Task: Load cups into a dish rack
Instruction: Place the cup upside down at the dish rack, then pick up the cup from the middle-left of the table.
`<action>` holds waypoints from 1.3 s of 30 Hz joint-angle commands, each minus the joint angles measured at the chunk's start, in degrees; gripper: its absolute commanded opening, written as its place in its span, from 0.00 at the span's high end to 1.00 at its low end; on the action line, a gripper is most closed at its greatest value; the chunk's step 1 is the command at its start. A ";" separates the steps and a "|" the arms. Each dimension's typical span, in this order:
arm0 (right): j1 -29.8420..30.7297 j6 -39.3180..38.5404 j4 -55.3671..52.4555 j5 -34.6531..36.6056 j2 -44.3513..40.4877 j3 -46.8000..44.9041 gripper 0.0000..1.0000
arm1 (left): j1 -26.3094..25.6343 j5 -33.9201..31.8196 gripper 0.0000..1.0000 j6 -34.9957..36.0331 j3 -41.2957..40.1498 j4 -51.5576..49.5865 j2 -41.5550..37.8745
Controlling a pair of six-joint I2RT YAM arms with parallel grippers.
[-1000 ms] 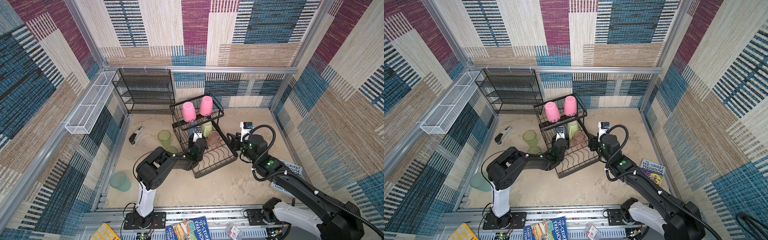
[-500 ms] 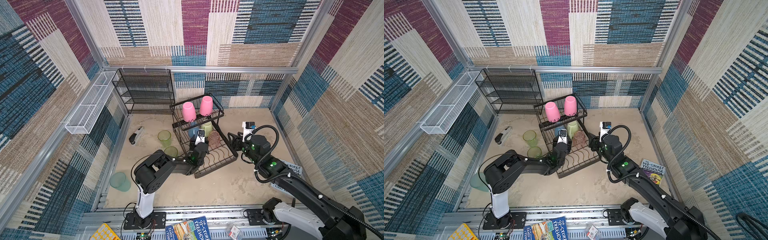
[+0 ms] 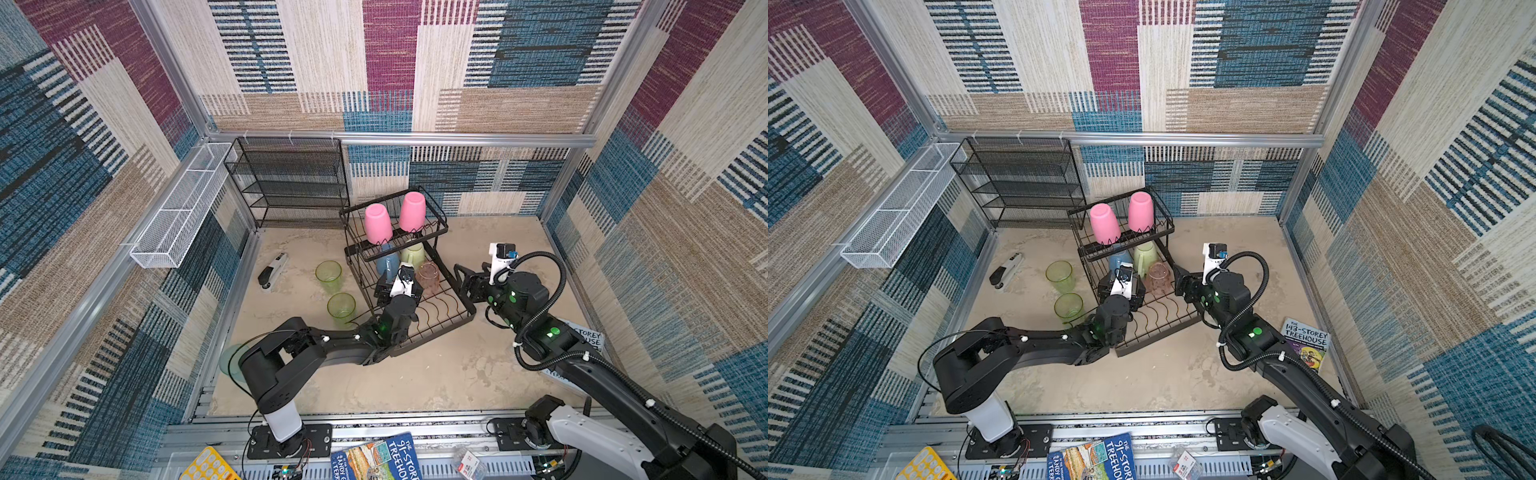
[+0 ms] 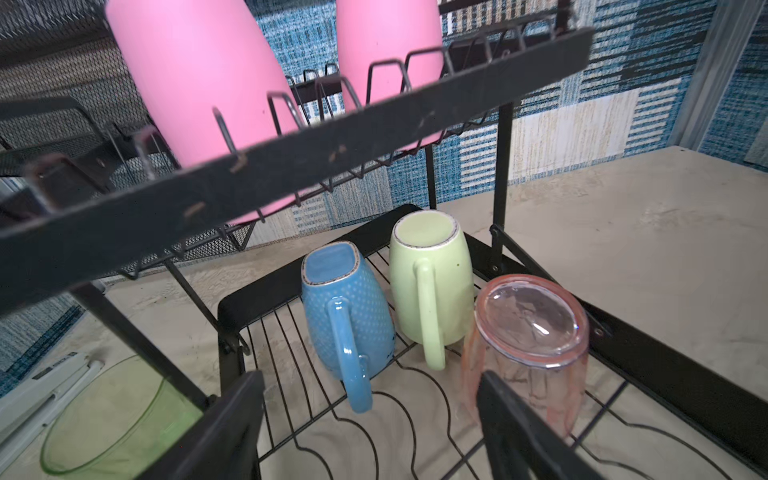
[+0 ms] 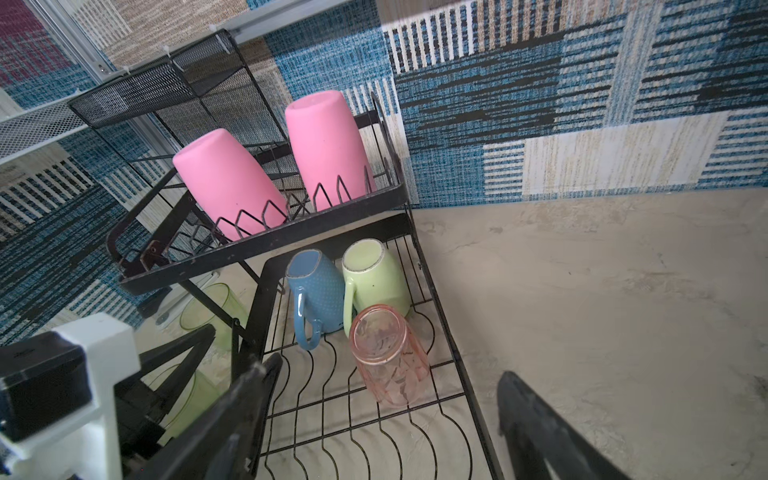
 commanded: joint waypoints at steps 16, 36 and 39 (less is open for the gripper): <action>2.45 -1.98 3.27 1.60 -0.39 -0.21 0.11 | -3.73 6.11 0.26 -15.29 0.26 -55.63 -27.23; 14.03 -5.52 7.85 7.28 3.60 -2.27 0.17 | 10.99 23.02 0.28 -32.37 5.75 -86.19 -38.76; 15.73 -6.41 8.66 7.96 4.30 -2.48 0.18 | 15.72 27.58 0.30 -34.17 7.83 -88.94 -36.87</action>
